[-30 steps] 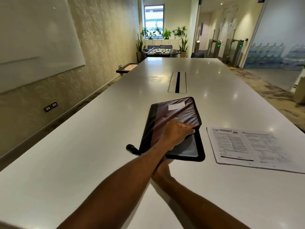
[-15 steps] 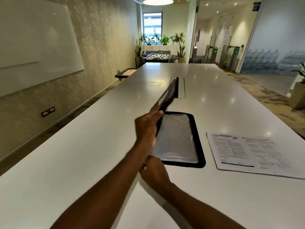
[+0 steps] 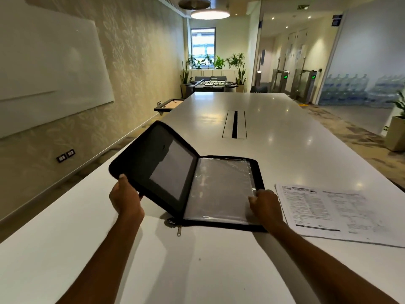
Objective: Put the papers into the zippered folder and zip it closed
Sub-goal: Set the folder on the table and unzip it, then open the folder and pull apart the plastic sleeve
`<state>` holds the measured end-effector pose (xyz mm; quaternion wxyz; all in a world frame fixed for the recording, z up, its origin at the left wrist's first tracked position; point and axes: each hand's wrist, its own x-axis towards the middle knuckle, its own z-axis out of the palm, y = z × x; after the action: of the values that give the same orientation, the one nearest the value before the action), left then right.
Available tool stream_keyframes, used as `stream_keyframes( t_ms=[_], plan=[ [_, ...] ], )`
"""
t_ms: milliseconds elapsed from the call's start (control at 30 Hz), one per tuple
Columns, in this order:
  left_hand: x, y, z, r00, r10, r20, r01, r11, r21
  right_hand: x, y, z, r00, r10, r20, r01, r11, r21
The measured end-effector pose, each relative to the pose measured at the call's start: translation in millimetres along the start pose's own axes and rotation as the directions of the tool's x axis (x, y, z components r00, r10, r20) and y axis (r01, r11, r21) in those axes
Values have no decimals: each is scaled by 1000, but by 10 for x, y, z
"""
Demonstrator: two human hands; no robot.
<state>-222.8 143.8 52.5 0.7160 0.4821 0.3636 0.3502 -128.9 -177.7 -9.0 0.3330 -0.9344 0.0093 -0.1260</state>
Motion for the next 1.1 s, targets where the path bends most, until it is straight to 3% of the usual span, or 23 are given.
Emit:
stream_keyframes(
  t_ms=[300,500,633,833,967,1100],
  plan=[
    [-173,-661,-92,954,-279,112,259,952,161,195,-7,83,999,54,-1,-54,995,-81],
    [-278,-685,-103,986,-93,138,1,834,552,700,18,-57,988,124,95,-115,989,-94],
    [-234,-605,-58,988,-32,152,-53,849,526,1101,24,-129,954,196,226,-202,979,1],
    [-106,-687,14,988,-29,150,-36,913,407,1459,49,79,905,288,313,-330,940,91],
    [115,-752,93,987,-98,128,46,931,361,1711,112,148,802,391,452,-521,828,207],
    [335,-709,187,992,-69,102,24,919,393,1872,88,32,682,408,607,-667,688,287]
  ],
)
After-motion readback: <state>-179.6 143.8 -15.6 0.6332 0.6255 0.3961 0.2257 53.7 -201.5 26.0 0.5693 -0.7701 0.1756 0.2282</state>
